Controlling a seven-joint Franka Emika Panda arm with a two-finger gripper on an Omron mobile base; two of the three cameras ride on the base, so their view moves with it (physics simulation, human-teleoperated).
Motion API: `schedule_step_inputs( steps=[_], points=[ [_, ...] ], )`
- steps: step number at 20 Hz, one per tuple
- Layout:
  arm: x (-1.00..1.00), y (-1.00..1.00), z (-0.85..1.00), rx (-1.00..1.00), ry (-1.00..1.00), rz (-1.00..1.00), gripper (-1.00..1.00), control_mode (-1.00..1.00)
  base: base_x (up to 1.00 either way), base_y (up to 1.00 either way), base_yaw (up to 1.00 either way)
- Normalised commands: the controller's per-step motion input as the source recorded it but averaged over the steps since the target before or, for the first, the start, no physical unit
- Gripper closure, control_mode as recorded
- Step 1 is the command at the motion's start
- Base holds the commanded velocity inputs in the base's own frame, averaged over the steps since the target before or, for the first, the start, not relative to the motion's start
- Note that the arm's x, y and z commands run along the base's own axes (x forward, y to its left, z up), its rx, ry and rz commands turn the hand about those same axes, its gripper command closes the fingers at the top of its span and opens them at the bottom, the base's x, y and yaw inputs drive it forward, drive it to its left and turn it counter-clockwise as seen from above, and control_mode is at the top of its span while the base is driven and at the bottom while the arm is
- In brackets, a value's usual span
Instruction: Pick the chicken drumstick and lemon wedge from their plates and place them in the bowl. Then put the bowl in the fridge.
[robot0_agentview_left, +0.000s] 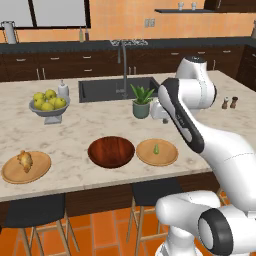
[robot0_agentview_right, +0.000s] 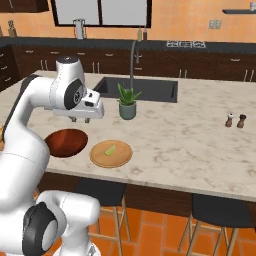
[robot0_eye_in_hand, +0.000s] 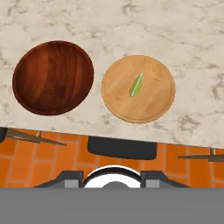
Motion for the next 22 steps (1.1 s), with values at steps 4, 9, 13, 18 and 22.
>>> schedule_step_inputs(
  steps=[4,9,13,18,22],
  points=[
    [-0.33,0.00,0.00,0.00,0.00,0.02,-1.00,-1.00,0.00,0.00,0.00],
    [-0.58,0.00,-0.67,-0.02,0.06,-0.07,-1.00,-1.00,0.00,0.00,0.00],
    [0.43,-0.14,-0.53,0.00,0.23,-0.03,-1.00,-1.00,0.00,0.00,0.00],
    [0.64,-0.20,-0.49,0.00,0.19,0.00,-1.00,-1.00,0.00,0.00,0.00],
    [0.65,-0.13,-0.52,0.00,0.11,0.00,-1.00,-1.00,0.00,0.00,0.00]
  ],
)
